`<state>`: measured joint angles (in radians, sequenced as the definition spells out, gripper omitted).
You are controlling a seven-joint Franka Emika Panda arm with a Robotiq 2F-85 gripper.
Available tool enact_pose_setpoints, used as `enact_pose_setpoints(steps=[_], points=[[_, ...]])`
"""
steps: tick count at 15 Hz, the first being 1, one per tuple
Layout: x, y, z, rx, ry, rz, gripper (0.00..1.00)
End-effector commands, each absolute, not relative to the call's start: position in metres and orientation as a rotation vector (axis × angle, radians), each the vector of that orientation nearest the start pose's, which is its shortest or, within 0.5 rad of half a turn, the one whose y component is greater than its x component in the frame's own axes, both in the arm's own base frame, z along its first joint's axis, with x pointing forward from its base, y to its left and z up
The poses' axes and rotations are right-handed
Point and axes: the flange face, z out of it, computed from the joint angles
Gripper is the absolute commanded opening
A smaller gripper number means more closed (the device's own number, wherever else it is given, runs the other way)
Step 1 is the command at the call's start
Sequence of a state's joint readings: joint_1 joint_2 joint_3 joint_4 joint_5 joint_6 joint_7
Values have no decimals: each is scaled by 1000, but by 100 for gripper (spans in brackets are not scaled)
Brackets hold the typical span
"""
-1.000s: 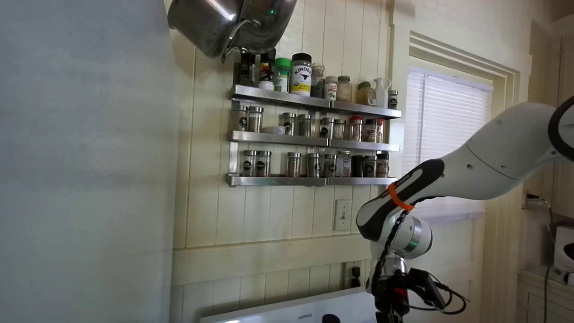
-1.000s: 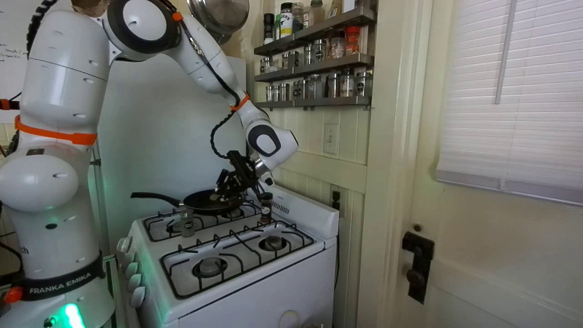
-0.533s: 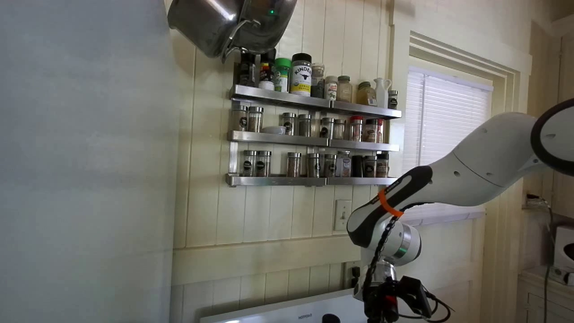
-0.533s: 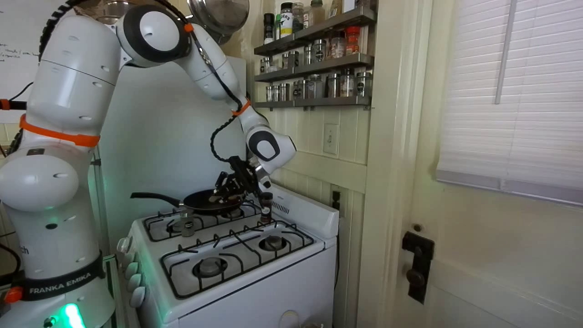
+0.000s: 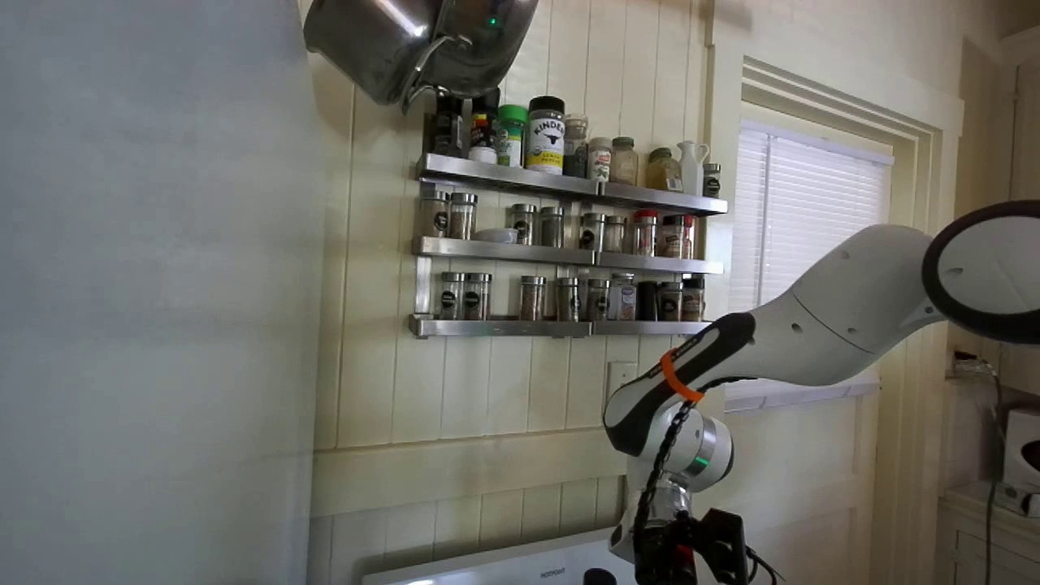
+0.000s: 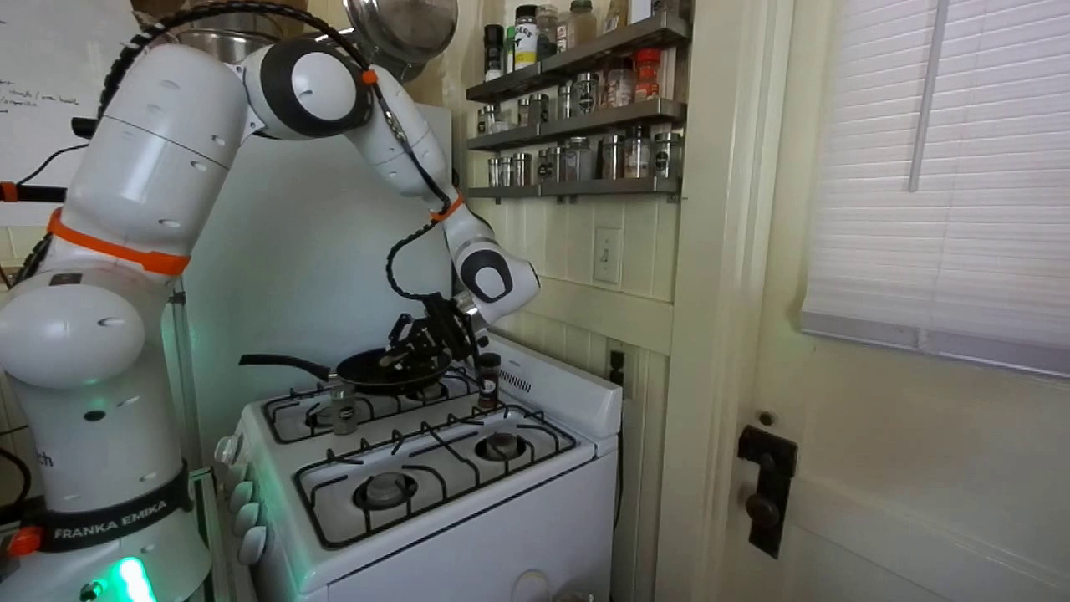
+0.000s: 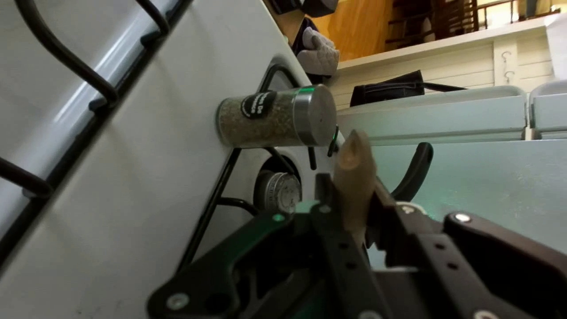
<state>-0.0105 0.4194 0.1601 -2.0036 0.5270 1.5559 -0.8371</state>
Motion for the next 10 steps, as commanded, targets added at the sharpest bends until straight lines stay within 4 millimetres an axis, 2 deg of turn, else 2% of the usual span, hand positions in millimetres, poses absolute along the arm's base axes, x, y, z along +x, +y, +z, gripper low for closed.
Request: enact_pose_setpoints(steps=[1, 5, 10], points=[[490, 128, 233, -1958, -820, 827, 5], [467, 108, 243, -1897, -726, 917, 5], [451, 79, 247, -1913, -586, 1043, 5]])
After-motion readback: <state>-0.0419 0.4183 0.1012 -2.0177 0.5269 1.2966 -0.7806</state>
